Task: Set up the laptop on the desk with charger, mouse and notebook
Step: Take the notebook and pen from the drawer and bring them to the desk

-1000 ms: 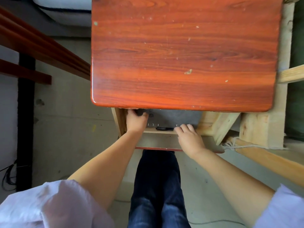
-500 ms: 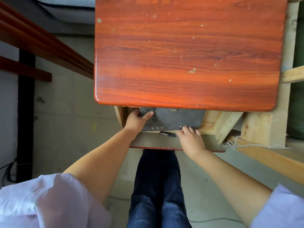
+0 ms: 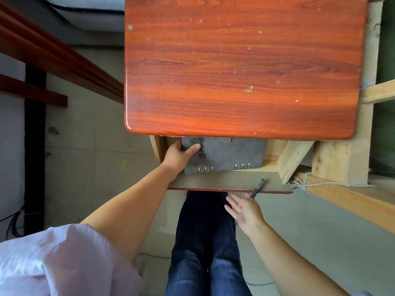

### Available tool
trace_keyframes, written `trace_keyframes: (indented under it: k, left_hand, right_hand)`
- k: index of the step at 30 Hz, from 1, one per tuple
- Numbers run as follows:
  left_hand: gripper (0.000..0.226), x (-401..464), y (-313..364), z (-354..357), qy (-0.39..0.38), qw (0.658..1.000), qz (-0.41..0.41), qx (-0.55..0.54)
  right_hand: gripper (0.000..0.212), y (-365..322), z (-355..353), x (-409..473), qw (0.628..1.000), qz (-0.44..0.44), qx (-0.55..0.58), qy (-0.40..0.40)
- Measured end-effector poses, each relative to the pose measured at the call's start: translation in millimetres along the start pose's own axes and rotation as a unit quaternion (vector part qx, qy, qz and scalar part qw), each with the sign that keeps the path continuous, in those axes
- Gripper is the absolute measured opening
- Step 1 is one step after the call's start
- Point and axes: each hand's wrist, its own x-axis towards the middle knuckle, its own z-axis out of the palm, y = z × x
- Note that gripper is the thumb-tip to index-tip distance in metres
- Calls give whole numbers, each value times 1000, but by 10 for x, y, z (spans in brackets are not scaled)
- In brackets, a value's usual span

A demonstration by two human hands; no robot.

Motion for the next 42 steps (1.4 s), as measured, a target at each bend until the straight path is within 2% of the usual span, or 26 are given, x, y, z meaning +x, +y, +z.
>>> trace_keyframes:
  k: [2, 5, 9, 12, 16, 18, 21, 22, 24, 26, 28, 30, 31, 32, 33, 34, 35, 36, 38, 42]
  left_hand:
    - [41, -44, 34, -27, -13, 1000, 14, 11]
    - [31, -240, 101, -120, -82, 995, 45, 31]
    - [14, -716, 111, -252, -152, 986, 19, 67]
    - [14, -1054, 114, -453, -142, 986, 55, 69]
    - [9, -1326, 200, -558, -112, 977, 106, 146]
    - [8, -1402, 245, -480, -94, 977, 110, 156]
    - [9, -1477, 233, -429, -78, 987, 80, 113]
    - [11, -1504, 206, -465, -78, 992, 59, 80]
    - [13, -1589, 137, -626, -98, 995, 15, -7]
    - [26, -1713, 49, -882, -144, 987, -22, -72]
    - [30, -1840, 6, -1204, -206, 977, -37, -50]
    - [20, -1899, 61, -1453, -243, 967, -29, 74]
    - [14, -1894, 102, -1498, -239, 955, -4, 177]
    - [8, -1866, 135, -1481, -231, 923, 24, 306]
    - [3, -1828, 168, -1396, -227, 874, 43, 428]
    - [9, -1796, 181, -1253, -224, 821, 50, 522]
    - [14, -1755, 144, -1082, -236, 781, 51, 576]
    - [17, -1710, 76, -896, -257, 758, 48, 597]
    - [22, -1619, -91, -549, -289, 744, 45, 601]
    - [28, -1414, -346, -67, -303, 746, 78, 588]
  right_hand:
    - [49, -89, 118, 70, 989, 20, 148, -8]
    - [52, -141, 174, 72, 977, 41, 207, 6]
    - [63, -127, 49, -65, 978, 44, 201, -29]
    - [74, -113, -55, -149, 979, 38, 195, -47]
    - [75, -100, -169, -235, 984, 44, 172, -28]
    - [70, -115, -188, -279, 986, 49, 156, -26]
    - [36, -175, -127, -323, 991, 57, 115, -22]
    - [32, -195, -99, -328, 992, 57, 108, -18]
    - [37, -203, -95, -313, 992, 54, 108, -24]
    - [40, -204, -113, -329, 993, 55, 100, -38]
    - [34, -210, -127, -360, 995, 52, 71, -48]
    - [34, -211, -131, -381, 996, 45, 66, -37]
    - [39, -229, -135, -391, 997, 42, 63, -28]
    - [45, -254, -139, -402, 998, 42, 52, -21]
    - [50, -279, -143, -416, 998, 42, 36, -15]
    - [53, -300, -140, -438, 999, 41, 21, -8]
    - [56, -322, -132, -471, 999, 37, 10, -2]
    - [59, -346, -115, -506, 999, 32, 6, 4]
    - [61, -378, -69, -594, 1000, 22, 8, 6]
    - [52, -398, -69, -760, 1000, -7, 5, 13]
